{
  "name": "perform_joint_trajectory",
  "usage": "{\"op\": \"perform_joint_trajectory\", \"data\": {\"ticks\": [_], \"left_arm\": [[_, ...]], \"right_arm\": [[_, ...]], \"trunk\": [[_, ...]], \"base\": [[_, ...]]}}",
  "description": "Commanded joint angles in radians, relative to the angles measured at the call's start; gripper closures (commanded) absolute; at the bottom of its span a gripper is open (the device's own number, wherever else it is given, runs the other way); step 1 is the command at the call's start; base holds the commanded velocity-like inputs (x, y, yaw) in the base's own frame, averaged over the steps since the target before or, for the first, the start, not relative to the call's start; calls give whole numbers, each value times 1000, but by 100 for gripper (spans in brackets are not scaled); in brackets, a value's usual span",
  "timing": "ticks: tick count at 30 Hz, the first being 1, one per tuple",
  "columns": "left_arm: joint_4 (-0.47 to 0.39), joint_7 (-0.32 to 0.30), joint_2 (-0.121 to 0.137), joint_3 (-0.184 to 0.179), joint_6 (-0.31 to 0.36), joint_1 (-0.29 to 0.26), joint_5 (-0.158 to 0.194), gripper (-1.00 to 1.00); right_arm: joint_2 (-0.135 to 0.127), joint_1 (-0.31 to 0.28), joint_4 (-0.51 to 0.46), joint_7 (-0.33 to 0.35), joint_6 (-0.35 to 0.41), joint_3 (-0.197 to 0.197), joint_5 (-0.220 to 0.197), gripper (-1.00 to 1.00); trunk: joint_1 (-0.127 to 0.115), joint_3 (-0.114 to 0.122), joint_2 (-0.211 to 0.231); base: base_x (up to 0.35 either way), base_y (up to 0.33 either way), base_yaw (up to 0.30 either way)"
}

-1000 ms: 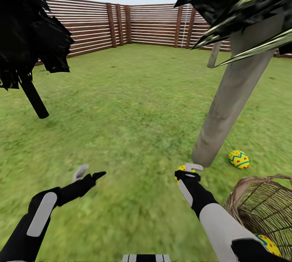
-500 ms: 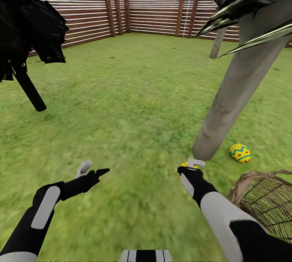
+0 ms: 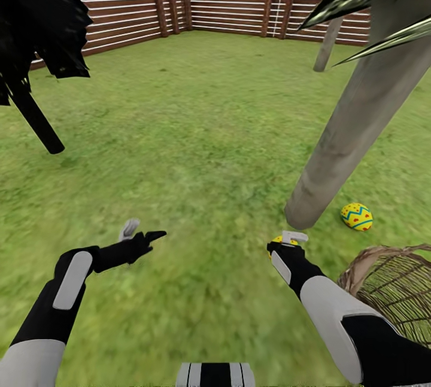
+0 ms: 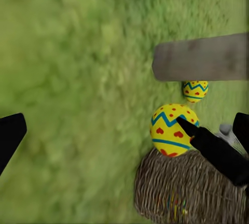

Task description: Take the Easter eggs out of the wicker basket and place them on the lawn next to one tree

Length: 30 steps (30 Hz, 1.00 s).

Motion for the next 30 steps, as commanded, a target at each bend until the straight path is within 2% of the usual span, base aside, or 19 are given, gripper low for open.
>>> {"op": "perform_joint_trajectory", "data": {"ticks": [1, 7, 11, 23, 28, 30], "left_arm": [[0, -10, -1, 2, 11, -10, -10, -100], [2, -11, -7, 0, 33, -51, -11, -100], [2, -11, -7, -7, 34, -53, -11, -100], [2, -11, -9, -13, 33, -52, -11, -100], [2, -12, -9, -12, 29, -47, -10, -100], [2, -13, -9, -12, 28, -46, -10, -100]], "right_arm": [[-2, -2, -2, -5, 5, 4, -8, 100], [-10, -34, 8, -3, 5, 4, -17, 100], [-27, -37, 10, -3, 5, 4, -18, 100], [-31, -38, 10, -2, 4, 5, -19, 100], [-31, -38, 10, -2, 2, 5, -19, 100], [-31, -38, 10, -2, -8, 4, -19, 100]], "trunk": [[0, -5, -1], [3, -28, -2], [5, -43, -3], [10, -90, -6], [10, -90, -6], [11, -98, -6]], "base": [[0, 0, 0], [0, 0, 0], [0, 0, 0], [0, 0, 0], [0, 0, 0], [0, 0, 0]]}}
